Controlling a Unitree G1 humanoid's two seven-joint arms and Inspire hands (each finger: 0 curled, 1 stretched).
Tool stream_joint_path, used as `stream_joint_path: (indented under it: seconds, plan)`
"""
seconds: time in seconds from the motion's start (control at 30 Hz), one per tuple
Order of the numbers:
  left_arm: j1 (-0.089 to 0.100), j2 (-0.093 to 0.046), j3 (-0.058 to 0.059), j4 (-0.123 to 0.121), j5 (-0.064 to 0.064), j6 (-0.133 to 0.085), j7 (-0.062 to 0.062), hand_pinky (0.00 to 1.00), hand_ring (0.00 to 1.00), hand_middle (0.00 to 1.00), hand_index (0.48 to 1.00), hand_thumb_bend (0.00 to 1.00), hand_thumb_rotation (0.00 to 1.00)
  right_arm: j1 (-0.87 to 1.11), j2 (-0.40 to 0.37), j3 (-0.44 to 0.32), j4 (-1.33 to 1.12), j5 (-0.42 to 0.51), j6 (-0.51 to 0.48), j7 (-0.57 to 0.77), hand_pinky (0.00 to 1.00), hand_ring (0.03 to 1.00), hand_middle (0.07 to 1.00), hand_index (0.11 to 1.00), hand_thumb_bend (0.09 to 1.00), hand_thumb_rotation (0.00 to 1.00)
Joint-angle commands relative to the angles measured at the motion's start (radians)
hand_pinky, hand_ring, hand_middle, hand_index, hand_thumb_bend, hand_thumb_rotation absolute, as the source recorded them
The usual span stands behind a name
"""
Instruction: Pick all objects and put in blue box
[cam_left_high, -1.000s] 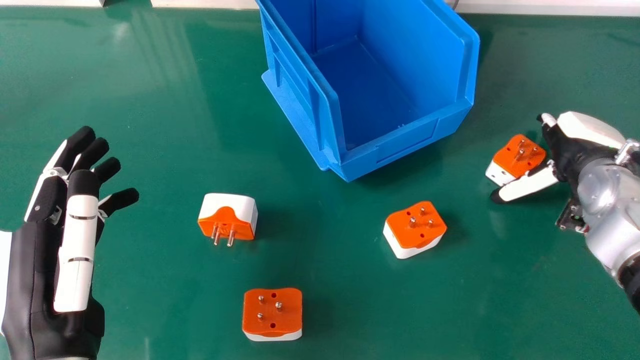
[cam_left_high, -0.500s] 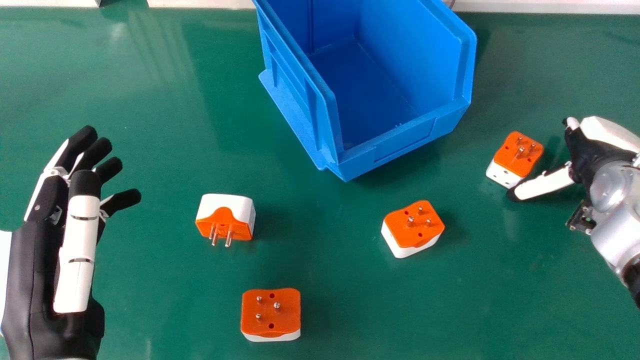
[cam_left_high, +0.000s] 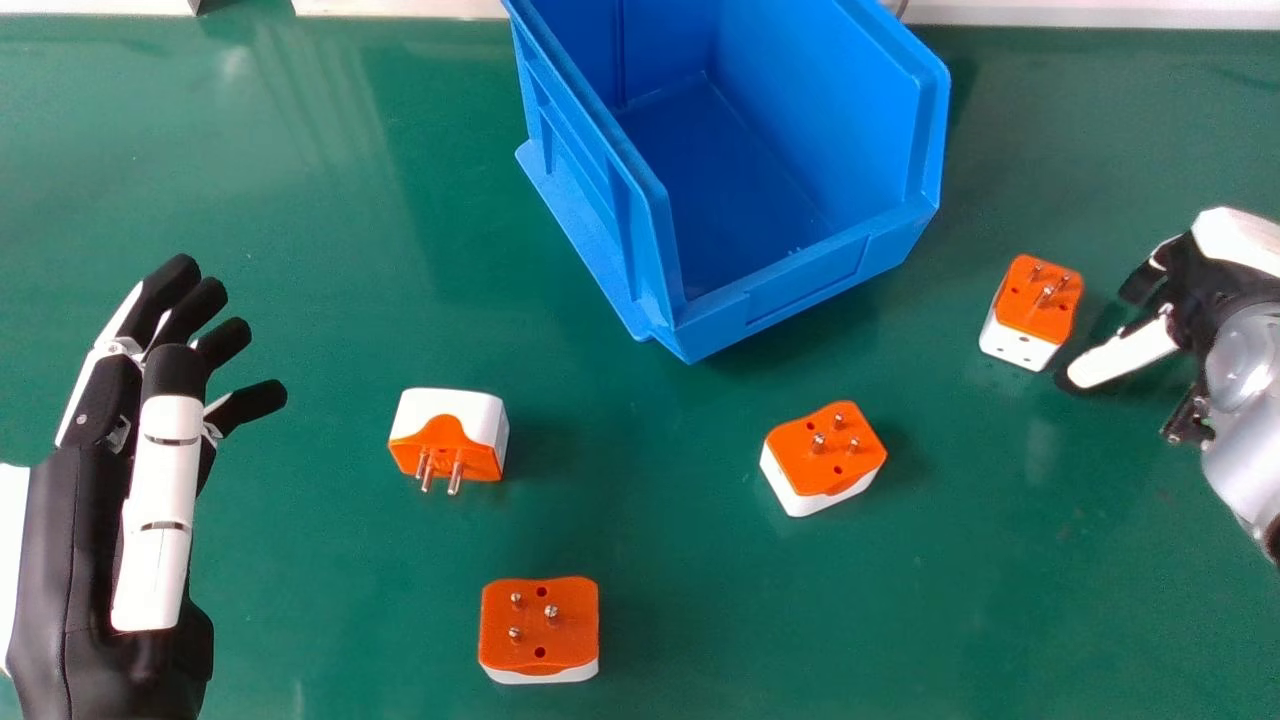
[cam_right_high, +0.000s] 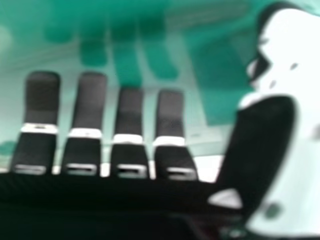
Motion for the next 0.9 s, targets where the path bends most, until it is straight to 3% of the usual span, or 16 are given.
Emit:
stream_joint_path:
  seconds: [0.0,0.07,0.23,0.43,0.57,0.77,0.87]
  plan:
    - [0.007,0.0,0.003,-0.012,-0.006,-0.017,0.0,0.75,0.86,0.89,0.869,0.55,0.81,0.031,-0.004,-0.001,-0.022,0.016,-0.022,0.031,0.36,0.513,0.601,0.548,0.534,0.18]
    - [0.005,-0.001,0.003,-0.011,-0.006,-0.014,0.001,0.76,0.86,0.89,0.87,0.55,0.81,0.042,-0.004,-0.006,-0.04,0.018,-0.032,0.022,0.35,0.504,0.593,0.538,0.529,0.18]
    - [0.003,-0.01,0.0,-0.023,0.009,0.004,0.022,0.77,0.87,0.89,0.878,0.56,0.82,0.043,0.001,-0.009,-0.041,0.017,-0.036,0.018,0.34,0.484,0.578,0.513,0.517,0.16]
    - [-0.004,-0.003,0.003,-0.013,-0.001,-0.008,0.017,0.77,0.87,0.89,0.884,0.55,0.83,0.037,0.002,-0.003,-0.038,0.006,-0.043,0.018,0.33,0.467,0.561,0.503,0.511,0.16]
    - [-0.006,0.002,0.006,-0.011,0.001,-0.009,0.014,0.76,0.86,0.89,0.875,0.55,0.83,0.034,0.003,-0.005,-0.034,0.007,-0.039,0.021,0.3,0.437,0.532,0.499,0.51,0.16]
    - [-0.004,0.001,0.006,-0.023,0.01,0.002,0.023,0.73,0.85,0.88,0.861,0.55,0.81,0.032,0.005,-0.009,-0.036,0.008,-0.027,0.027,0.33,0.472,0.567,0.497,0.509,0.15]
    - [-0.003,0.002,0.009,-0.023,0.008,0.0,0.023,0.72,0.85,0.87,0.856,0.55,0.81,0.035,0.005,-0.009,-0.04,0.006,-0.029,0.027,0.34,0.475,0.569,0.497,0.508,0.15]
